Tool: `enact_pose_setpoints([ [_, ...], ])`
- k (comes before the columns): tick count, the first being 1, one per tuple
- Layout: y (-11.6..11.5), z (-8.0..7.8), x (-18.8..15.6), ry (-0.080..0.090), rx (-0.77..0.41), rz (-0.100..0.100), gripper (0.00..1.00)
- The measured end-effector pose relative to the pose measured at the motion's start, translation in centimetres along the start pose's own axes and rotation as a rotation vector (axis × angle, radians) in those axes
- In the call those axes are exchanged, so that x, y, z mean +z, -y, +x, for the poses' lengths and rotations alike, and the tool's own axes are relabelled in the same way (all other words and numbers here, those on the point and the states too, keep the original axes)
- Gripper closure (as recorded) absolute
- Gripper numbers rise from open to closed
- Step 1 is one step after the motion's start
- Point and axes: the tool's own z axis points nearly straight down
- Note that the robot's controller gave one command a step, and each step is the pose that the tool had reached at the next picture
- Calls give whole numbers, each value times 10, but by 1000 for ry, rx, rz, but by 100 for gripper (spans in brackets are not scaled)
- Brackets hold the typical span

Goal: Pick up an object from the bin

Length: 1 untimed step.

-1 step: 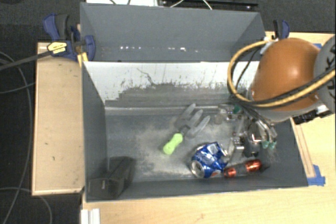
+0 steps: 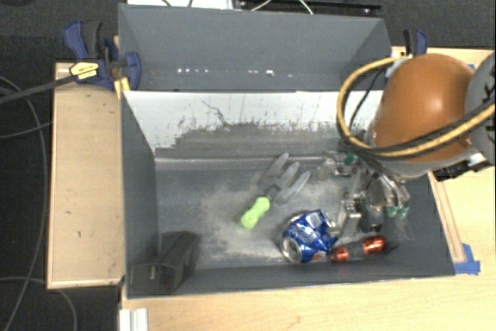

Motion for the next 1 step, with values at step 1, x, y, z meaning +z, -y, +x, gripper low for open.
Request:
enact_pose_setpoints([
  [1,17,4,90,-14,-105,-1,0],
])
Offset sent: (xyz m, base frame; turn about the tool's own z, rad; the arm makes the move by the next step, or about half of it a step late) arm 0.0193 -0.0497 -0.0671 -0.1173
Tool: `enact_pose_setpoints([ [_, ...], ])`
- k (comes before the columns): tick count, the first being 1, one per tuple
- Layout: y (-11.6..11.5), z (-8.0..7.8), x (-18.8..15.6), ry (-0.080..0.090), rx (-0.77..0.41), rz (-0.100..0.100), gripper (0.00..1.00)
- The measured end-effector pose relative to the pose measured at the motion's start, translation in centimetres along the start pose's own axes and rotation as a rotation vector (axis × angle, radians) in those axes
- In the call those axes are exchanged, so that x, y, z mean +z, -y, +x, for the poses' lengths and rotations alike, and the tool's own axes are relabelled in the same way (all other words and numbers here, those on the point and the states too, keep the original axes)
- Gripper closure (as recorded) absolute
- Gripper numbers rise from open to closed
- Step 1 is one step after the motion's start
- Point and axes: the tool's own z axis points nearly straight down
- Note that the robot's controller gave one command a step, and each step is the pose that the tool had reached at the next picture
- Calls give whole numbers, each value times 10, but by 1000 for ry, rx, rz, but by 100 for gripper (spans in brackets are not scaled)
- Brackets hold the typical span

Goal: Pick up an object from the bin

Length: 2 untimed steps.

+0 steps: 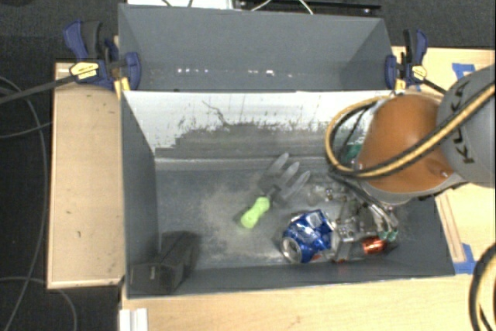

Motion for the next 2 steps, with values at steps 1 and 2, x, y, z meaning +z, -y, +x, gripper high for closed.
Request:
enact_pose_setpoints([
  [1,38,-22,-25,21,-8,4,0],
  [2,-34,-41,4,9,-263,2,0],
])
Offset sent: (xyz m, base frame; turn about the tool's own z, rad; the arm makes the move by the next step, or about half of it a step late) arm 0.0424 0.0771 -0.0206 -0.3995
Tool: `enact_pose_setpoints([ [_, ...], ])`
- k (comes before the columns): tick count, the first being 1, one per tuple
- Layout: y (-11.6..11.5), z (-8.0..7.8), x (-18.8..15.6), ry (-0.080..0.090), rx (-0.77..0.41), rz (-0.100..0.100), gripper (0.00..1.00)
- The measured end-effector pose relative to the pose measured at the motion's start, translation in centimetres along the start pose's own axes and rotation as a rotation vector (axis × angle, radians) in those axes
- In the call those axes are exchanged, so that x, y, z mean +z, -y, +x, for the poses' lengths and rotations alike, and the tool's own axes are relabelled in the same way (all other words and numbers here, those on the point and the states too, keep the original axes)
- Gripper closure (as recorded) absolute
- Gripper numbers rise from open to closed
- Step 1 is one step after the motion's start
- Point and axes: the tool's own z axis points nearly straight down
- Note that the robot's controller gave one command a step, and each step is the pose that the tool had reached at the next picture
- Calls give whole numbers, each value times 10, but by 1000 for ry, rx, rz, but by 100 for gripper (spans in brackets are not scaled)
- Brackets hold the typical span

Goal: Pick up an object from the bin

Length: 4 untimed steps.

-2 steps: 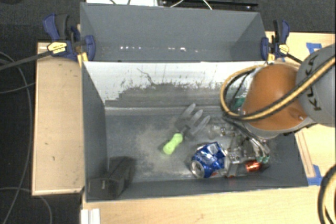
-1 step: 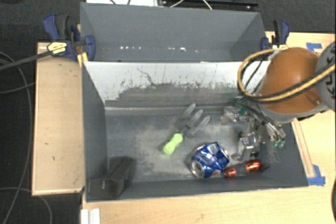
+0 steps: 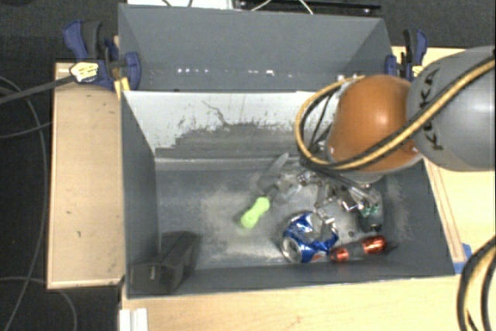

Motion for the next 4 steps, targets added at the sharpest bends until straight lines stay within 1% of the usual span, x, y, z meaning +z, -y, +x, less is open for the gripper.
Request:
enact_pose_setpoints([
  [1,45,6,47,10,-6,4,0],
  [2,-6,13,53,4,-24,0,0],
  [3,94,47,49,16,-70,3,0],
  [4,60,-26,53,13,-166,-2,0],
])
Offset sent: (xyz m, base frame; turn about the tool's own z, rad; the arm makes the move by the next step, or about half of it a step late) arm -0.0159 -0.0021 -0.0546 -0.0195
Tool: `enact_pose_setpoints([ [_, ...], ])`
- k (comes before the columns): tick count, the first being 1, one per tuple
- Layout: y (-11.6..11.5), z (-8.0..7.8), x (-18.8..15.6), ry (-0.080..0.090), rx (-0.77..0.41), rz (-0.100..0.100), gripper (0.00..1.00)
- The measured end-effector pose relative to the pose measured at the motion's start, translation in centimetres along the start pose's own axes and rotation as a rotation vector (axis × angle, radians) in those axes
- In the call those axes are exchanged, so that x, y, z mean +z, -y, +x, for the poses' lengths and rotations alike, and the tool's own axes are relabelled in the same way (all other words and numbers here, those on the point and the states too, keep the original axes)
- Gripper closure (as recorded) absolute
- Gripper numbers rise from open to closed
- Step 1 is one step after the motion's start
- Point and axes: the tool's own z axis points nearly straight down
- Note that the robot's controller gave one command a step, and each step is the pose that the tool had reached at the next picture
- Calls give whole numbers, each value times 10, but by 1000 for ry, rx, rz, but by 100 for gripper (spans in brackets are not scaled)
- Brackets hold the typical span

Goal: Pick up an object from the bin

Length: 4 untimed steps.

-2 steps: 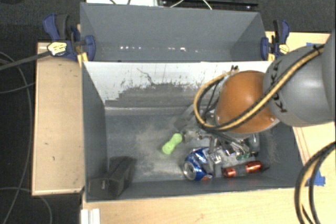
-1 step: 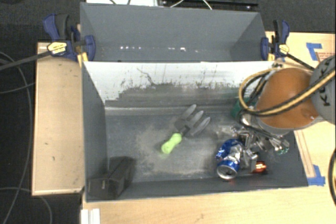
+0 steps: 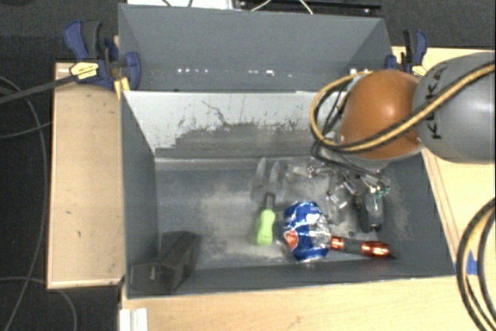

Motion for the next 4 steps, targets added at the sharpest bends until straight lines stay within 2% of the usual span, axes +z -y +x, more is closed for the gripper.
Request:
enact_pose_setpoints([
  [1,68,92,-32,4,60,6,100],
  [2,68,92,-32,5,61,6,100],
  [3,48,89,-93,9,73,9,100],
  [4,62,73,-138,9,24,10,100],
])
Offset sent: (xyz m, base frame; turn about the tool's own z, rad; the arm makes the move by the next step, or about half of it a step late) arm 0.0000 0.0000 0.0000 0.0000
